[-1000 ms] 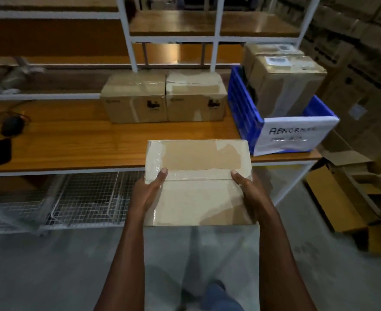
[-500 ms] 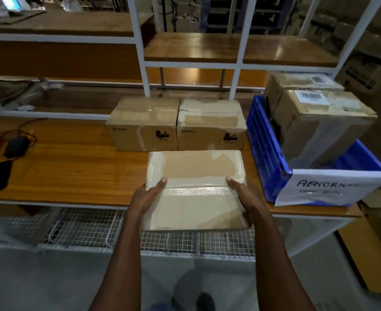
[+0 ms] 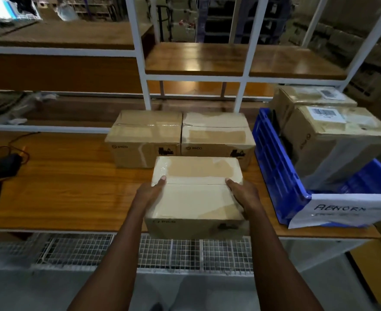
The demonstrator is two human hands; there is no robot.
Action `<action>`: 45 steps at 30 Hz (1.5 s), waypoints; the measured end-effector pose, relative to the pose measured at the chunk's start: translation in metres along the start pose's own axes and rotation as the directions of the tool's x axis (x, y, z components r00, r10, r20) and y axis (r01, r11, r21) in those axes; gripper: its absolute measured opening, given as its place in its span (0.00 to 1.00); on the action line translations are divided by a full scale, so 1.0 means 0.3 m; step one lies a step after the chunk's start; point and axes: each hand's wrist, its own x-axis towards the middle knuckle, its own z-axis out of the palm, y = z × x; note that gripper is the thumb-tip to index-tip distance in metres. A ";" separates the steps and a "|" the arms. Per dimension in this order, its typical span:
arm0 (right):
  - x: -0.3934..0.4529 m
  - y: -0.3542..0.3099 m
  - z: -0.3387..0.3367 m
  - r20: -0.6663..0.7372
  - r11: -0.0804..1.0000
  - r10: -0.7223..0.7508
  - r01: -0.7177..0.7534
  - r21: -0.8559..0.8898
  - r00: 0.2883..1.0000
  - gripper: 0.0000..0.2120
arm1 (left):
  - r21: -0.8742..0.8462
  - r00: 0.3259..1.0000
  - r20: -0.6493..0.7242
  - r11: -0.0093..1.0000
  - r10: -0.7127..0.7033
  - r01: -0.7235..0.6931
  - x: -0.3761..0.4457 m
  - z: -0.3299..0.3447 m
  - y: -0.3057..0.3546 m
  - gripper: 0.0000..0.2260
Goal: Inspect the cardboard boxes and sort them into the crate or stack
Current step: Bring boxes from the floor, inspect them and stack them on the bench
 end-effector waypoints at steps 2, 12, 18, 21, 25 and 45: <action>0.010 -0.019 0.019 -0.039 0.995 -0.020 0.016 -0.098 0.999 0.19 | 0.021 0.999 -0.029 1.000 0.012 -0.011 0.024 -0.002 -0.009 0.30; 0.052 -0.159 0.128 0.116 0.659 -0.276 0.275 -0.700 0.954 0.31 | 0.152 0.995 -0.043 0.985 0.093 -0.085 0.090 -0.021 0.043 0.36; 0.054 -0.146 0.142 0.147 0.571 -0.220 0.250 -0.782 0.964 0.33 | 0.592 0.919 0.018 0.737 0.394 -0.327 0.085 0.040 0.153 0.33; 0.057 -0.158 0.129 0.168 0.543 -0.237 0.274 -0.794 0.957 0.32 | 0.665 0.909 0.140 0.643 0.393 -0.381 0.072 0.114 0.199 0.30; 0.077 -0.184 0.133 0.171 0.494 -0.223 0.263 -0.829 0.960 0.33 | 0.732 0.921 0.157 0.583 0.358 -0.352 0.054 0.165 0.241 0.27; 0.010 -0.194 0.177 0.342 0.530 -0.134 0.359 -0.768 0.930 0.33 | 0.707 0.933 0.169 0.621 0.318 -0.340 -0.082 0.180 0.191 0.28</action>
